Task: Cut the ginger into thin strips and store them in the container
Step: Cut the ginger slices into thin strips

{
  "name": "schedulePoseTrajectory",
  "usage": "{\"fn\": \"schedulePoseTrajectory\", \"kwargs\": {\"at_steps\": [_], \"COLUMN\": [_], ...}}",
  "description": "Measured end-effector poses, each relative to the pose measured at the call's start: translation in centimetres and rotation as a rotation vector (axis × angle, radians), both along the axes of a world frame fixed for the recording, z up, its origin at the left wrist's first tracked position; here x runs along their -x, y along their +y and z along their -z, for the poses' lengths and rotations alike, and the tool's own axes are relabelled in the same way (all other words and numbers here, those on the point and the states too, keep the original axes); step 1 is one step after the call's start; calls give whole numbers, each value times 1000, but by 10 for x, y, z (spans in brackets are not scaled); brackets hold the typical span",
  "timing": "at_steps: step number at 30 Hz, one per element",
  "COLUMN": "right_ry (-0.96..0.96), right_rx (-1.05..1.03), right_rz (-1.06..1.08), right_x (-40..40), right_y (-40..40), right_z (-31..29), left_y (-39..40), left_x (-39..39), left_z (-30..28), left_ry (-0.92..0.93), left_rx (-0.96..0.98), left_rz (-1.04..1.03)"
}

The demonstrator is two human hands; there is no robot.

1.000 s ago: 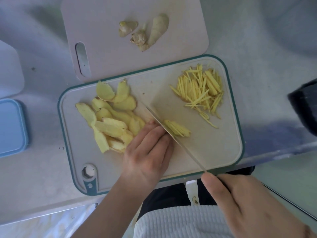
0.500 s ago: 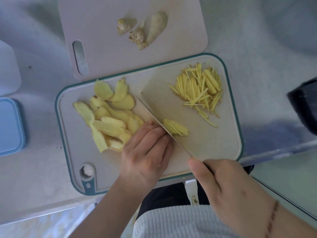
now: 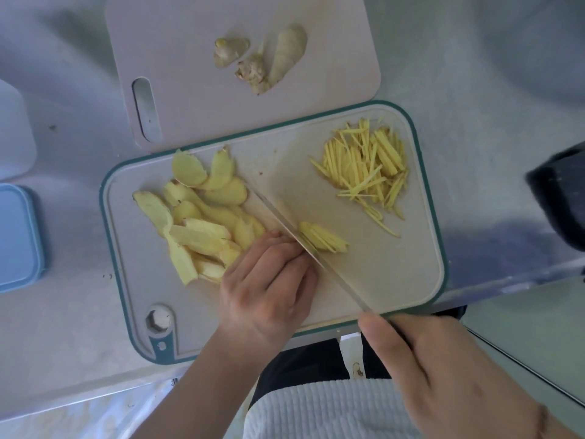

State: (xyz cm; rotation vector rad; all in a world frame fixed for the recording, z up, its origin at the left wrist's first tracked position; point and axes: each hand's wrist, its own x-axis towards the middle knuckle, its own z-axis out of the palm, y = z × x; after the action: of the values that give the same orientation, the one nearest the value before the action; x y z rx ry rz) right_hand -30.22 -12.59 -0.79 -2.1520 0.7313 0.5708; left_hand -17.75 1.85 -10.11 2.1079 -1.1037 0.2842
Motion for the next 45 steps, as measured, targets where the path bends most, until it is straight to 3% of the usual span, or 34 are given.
{"fn": "schedulePoseTrajectory", "kwargs": {"at_steps": [3,12,16,25,31,45], "right_ry": [75,36,65,-70,-51,23], "right_rx": [-34,-9,-33,-172,-36,-62], "right_rz": [-15,17,-5,53,-28,-37], "right_x": [6,10,2,-12,-4,-12], "right_y": [4,4,7,-26,-38,-22], "right_z": [0,0,3,-13,-7,-7], "left_y": [0,1,0,-5,-18,-20], "left_x": [0,-1,0,-3,-1,3], "left_z": [0,-4,-4,-8,-7,-7], "left_ry": [-31,-217,-190,-49,0,22], "left_rx": [7,-85,-83,-22,-111,-86], "left_rz": [-22,-143,-124,-30,59,36]}}
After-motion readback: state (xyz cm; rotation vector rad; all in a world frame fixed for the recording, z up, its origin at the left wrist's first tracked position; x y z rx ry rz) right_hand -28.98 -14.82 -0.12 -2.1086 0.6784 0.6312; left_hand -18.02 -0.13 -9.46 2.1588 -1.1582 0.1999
